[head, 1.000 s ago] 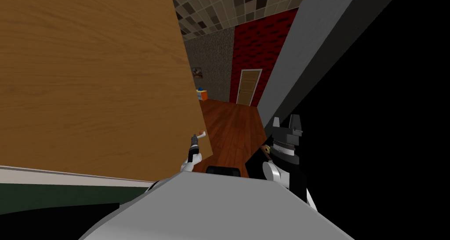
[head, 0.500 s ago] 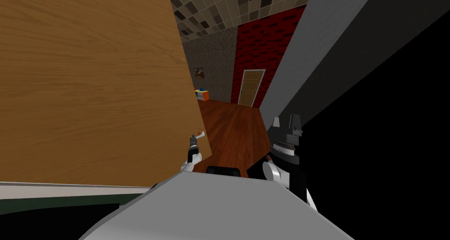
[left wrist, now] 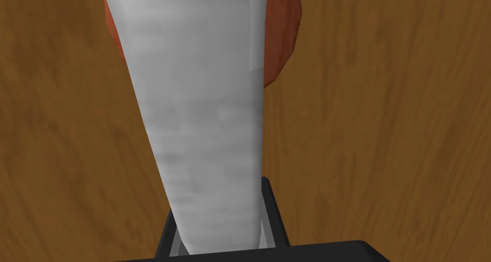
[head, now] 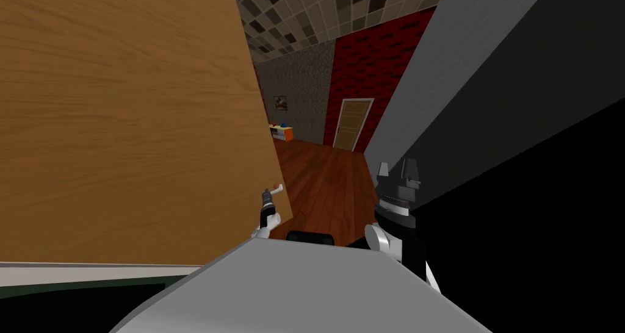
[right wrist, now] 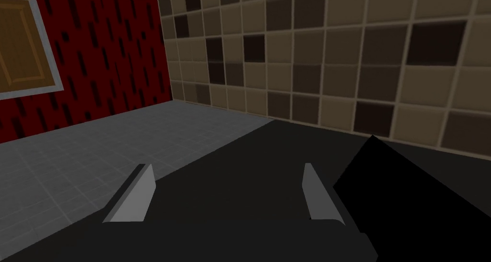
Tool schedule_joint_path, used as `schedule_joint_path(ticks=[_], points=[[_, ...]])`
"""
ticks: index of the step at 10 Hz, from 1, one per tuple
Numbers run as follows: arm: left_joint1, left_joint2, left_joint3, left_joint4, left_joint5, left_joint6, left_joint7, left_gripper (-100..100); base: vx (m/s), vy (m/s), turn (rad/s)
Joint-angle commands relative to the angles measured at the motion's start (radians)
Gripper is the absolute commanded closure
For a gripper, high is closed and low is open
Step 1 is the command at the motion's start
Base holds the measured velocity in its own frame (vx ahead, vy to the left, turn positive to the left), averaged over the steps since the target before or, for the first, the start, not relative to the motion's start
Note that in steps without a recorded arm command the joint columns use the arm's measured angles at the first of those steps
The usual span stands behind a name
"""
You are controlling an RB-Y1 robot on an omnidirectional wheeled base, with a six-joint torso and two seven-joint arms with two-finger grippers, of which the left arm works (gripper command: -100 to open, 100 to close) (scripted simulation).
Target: Push the door open
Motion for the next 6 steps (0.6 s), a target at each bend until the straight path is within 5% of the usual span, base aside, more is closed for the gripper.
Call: schedule_joint_path(ticks=[1,3,5,6], points=[[-0.013,-0.014,0.016,0.000,0.010,-0.011,-0.010,100,0.192,-0.040,0.081],[-0.014,-0.034,0.029,-0.001,0.017,-0.013,-0.019,100,0.170,-0.011,0.045],[0.000,0.012,0.054,0.002,0.032,-0.022,-0.023,100,0.093,-0.001,0.038],[-0.002,0.021,0.062,0.001,0.038,-0.023,-0.027,100,0.174,0.021,0.029]])
